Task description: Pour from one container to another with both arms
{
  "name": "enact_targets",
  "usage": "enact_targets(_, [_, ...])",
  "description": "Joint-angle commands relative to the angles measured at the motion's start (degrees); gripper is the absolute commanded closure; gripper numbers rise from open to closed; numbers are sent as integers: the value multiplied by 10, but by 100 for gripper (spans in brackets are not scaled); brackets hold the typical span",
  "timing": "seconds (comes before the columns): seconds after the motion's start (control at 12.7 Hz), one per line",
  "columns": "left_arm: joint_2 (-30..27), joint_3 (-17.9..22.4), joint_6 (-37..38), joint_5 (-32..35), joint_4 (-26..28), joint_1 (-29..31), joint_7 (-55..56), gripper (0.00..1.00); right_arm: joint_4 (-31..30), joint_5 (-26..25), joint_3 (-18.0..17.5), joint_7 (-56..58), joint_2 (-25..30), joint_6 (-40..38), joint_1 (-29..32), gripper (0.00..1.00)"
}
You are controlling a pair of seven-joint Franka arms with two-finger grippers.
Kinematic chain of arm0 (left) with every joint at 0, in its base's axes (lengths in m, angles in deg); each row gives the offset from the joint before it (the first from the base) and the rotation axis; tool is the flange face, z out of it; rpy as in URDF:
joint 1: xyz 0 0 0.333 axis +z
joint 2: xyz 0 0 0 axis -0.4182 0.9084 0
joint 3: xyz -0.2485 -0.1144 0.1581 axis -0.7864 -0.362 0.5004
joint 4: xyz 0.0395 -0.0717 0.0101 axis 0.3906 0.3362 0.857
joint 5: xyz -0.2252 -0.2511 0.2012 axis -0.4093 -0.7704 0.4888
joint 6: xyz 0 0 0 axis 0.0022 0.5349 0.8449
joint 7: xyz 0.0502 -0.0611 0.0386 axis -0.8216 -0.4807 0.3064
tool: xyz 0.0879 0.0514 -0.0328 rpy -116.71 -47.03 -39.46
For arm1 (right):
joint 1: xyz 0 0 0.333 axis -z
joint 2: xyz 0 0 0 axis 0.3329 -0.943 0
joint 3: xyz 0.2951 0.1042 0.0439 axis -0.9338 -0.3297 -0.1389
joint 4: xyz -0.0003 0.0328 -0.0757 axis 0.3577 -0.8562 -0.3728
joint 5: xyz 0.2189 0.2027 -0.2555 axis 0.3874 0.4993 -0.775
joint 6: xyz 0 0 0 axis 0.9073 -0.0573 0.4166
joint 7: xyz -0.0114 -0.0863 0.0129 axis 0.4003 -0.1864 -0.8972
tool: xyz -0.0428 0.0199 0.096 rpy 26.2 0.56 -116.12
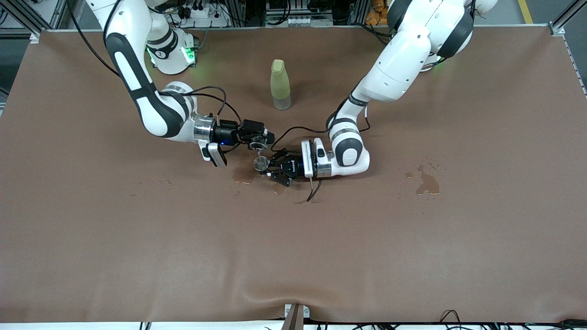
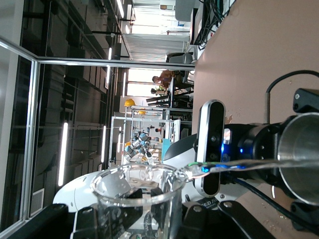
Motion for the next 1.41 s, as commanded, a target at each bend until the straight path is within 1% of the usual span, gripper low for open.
enact_targets(0.0, [-10,-4,8,-14,12,3,-16,100,-15,17,1,-34,21,4,-7,100])
enact_targets(0.47, [-12,-4,8,-14,13,4,-16,100,-14,16,-3,-108,21,2,-7,100])
enact_targets(0.94, [-12,-4,12,-14,13,7,-16,100,-12,16,-3,-215,21,1,-6,100])
enact_targets(1.26, [-12,-4,12,-14,13,7,-16,100,-8,16,-3,-217,21,1,-4,100])
enact_targets(1.33, [-12,-4,12,-14,13,7,-16,100,-3,5,-2,-204,23,2,-3,100])
